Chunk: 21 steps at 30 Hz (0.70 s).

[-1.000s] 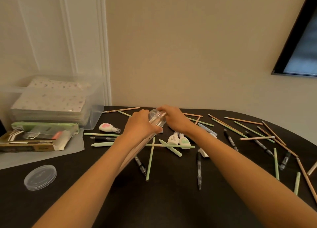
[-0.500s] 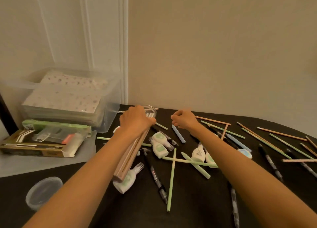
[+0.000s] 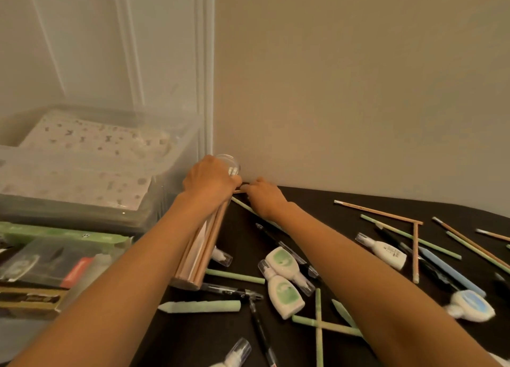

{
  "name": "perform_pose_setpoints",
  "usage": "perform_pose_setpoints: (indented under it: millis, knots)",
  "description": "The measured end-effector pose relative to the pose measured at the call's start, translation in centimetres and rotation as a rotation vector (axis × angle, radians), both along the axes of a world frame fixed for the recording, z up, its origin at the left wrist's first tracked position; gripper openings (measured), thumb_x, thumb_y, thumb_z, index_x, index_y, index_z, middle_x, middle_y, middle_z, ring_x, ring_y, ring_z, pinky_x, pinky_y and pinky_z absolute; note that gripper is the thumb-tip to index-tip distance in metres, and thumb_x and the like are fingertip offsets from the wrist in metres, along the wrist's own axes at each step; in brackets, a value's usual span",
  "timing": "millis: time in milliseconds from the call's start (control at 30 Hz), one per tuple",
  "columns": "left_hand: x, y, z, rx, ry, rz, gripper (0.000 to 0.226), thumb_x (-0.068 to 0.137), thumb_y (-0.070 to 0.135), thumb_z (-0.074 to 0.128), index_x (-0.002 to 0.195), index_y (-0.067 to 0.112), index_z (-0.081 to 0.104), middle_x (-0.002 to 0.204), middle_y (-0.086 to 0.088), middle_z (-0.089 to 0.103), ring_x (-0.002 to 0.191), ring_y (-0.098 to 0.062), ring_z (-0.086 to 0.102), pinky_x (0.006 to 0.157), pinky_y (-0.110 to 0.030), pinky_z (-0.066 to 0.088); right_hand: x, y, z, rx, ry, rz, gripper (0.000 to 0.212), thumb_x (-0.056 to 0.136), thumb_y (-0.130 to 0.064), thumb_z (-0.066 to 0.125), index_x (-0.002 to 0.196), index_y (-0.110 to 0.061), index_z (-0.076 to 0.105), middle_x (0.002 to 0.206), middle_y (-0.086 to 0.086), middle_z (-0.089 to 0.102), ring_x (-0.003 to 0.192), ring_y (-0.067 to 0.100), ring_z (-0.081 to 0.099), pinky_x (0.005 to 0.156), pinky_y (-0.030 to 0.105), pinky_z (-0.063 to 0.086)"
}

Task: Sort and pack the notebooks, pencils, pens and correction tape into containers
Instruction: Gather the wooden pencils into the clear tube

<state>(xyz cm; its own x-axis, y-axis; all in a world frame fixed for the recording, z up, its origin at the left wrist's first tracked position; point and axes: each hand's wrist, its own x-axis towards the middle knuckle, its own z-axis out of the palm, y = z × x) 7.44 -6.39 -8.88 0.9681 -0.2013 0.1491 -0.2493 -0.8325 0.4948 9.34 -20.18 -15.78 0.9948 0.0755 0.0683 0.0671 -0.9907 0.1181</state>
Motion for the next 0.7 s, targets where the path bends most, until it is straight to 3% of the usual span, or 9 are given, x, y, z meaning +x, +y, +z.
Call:
perform_pose_setpoints:
  millis: [167,333,533,633,700]
  knots:
    - [0.1,-1.3,-0.3,0.003,0.001,-0.022,0.052,0.085,0.034,0.059,0.125,0.002,0.047,0.122,-0.015,0.053,0.111,-0.033,0.052,0.074,-0.032,0.034,-0.4,-0.7,1.3,-0.131,-0.024,0.036,0.028,0.091,-0.014,0.052,0.118,-0.008,0.055,0.120,0.011,0.058,0.114,0.028,0.048,0.094,0.035,0.038]
    - [-2.1,-3.8,0.5,-0.029,0.009,-0.101,0.062,0.084,0.043,0.061,0.128,0.004,0.043,0.123,-0.015,0.052,0.113,-0.034,0.051,0.082,-0.036,0.039,-3.8,-3.5,3.4,0.054,-0.120,-0.089,0.031,0.093,-0.009,0.044,0.124,-0.004,0.043,0.117,0.018,0.059,0.106,0.035,0.057,0.085,0.038,0.042]
    - [-6.4,-7.9,1.2,-0.046,0.041,-0.212,0.057,0.085,0.037,0.062,0.129,0.006,0.041,0.122,-0.013,0.052,0.111,-0.029,0.051,0.079,-0.034,0.037,-10.4,-11.0,4.8,0.310,-0.208,-0.507,0.023,0.092,-0.010,0.044,0.110,0.002,0.053,0.109,0.021,0.058,0.099,0.034,0.057,0.073,0.034,0.040]
    - [-8.2,-9.8,1.1,-0.023,0.048,-0.236,0.060,0.085,0.039,0.062,0.130,0.007,0.039,0.123,-0.012,0.052,0.111,-0.028,0.051,0.076,-0.032,0.034,-14.8,-16.3,4.5,0.387,-0.126,-0.745,0.027,0.090,-0.014,0.051,0.108,0.004,0.059,0.095,0.018,0.058,0.085,0.028,0.054,0.067,0.030,0.039]
    - [-9.4,-11.0,1.0,-0.003,0.032,-0.261,0.058,0.085,0.039,0.061,0.129,0.008,0.040,0.121,-0.011,0.052,0.109,-0.027,0.051,0.075,-0.031,0.035,-17.6,-19.2,4.1,0.419,-0.094,-0.854,0.027,0.089,-0.016,0.055,0.109,0.002,0.061,0.096,0.015,0.059,0.081,0.024,0.052,0.067,0.030,0.040]
